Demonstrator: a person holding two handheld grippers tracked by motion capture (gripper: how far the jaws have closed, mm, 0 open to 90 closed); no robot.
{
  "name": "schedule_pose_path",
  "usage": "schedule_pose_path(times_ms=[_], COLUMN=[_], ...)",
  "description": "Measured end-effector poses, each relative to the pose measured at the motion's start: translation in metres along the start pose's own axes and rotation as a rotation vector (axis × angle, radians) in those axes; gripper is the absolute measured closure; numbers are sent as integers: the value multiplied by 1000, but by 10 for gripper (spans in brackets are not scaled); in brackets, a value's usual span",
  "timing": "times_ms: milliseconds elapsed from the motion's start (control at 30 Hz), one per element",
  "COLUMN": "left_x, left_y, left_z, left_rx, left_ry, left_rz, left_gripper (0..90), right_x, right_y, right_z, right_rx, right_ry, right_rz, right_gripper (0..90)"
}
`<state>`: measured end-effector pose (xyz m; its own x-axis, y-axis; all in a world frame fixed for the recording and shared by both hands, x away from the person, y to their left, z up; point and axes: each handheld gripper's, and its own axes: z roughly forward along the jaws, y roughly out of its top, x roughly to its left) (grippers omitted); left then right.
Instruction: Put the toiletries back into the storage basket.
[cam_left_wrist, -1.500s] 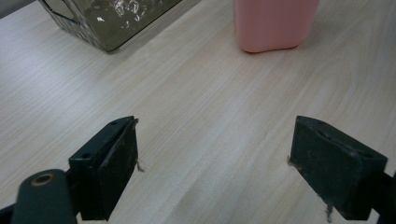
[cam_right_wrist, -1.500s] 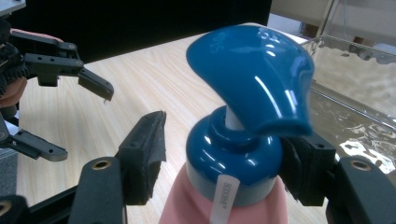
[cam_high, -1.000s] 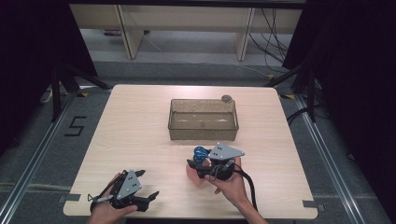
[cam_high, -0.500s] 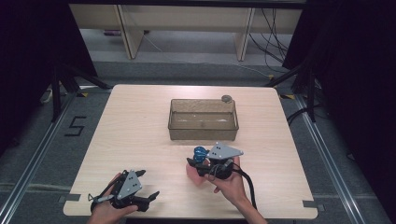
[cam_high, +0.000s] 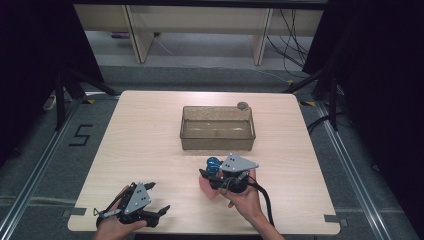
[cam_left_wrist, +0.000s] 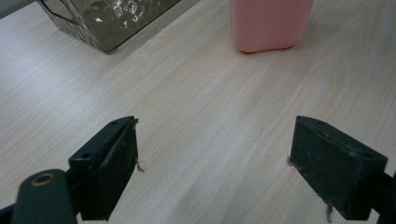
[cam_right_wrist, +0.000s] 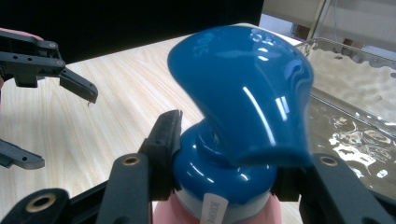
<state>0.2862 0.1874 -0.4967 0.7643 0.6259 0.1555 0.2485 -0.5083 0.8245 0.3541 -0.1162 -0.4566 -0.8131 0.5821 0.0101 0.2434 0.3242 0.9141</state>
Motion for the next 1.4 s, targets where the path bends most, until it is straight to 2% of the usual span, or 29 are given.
schedule_pose_path(times_ms=[67, 100, 200, 233, 300, 333, 500, 533, 567, 633, 700, 733, 767, 833, 900, 933, 1067, 1100, 1400], left_x=[1, 1, 0, 1, 2, 2, 2, 2, 2, 2, 2, 2, 2, 2, 3, 2, 3, 2, 3], left_y=[0, 0, 0, 0, 0, 0, 0, 0, 0, 0, 0, 0, 0, 0, 0, 0, 0, 0, 0], left_z=[-1, -1, 1, 0, 0, 0, 0, 0, 0, 0, 0, 0, 0, 0, 0, 0, 0, 0, 0], left_rx=[-1, -2, -9, 9, 16, 16, 9, 7, 9, 8, 8, 9, 10, 12, 11, 8, 11, 10, 12], left_ry=[-6, -4, 2, -2, -6, -4, 3, 2, 1, -1, -1, -2, -3, -4, 6, 0, 1, -2, -3], left_rz=[2, 1, -2, 14, 17, 18, 11, 11, 11, 11, 9, 9, 9, 7, 14, 10, 10, 11, 8], left_gripper=[148, 148, 148, 148, 148, 148, 148, 148, 148, 148, 148, 148, 148, 148, 148, 148, 148, 148, 148], right_x=[-1, 0, -2, -2, -3, -4, -8, -11, -11, -11, -13, -15, -15, -17, -18, -19, -22, -23, -30], right_y=[1, 1, 4, 4, 5, 6, 11, 13, 15, 16, 19, 21, 21, 27, 28, 30, 36, 37, 47], right_z=[0, 0, -3, -3, -5, -5, -6, -6, -7, -7, -6, -7, -8, -8, -7, -8, -8, -8, -9], right_rx=[-10, -10, -14, -14, -14, -28, -24, -36, -22, -30, -38, -39, -40, -31, -50, -40, -38, -39, -45], right_ry=[-14, -3, -3, -3, -4, -16, -14, -27, -22, -24, -13, -25, -39, -25, -20, -37, -34, -37, -43], right_rz=[-16, 5, 10, 10, 11, -5, 10, -4, 11, 15, 16, -5, 9, 17, 13, 5, 15, 2, 28], right_gripper=[532, 532, 532, 532, 532, 533, 533, 533, 533, 532, 533, 533, 533, 533, 533, 533, 533, 533, 533])
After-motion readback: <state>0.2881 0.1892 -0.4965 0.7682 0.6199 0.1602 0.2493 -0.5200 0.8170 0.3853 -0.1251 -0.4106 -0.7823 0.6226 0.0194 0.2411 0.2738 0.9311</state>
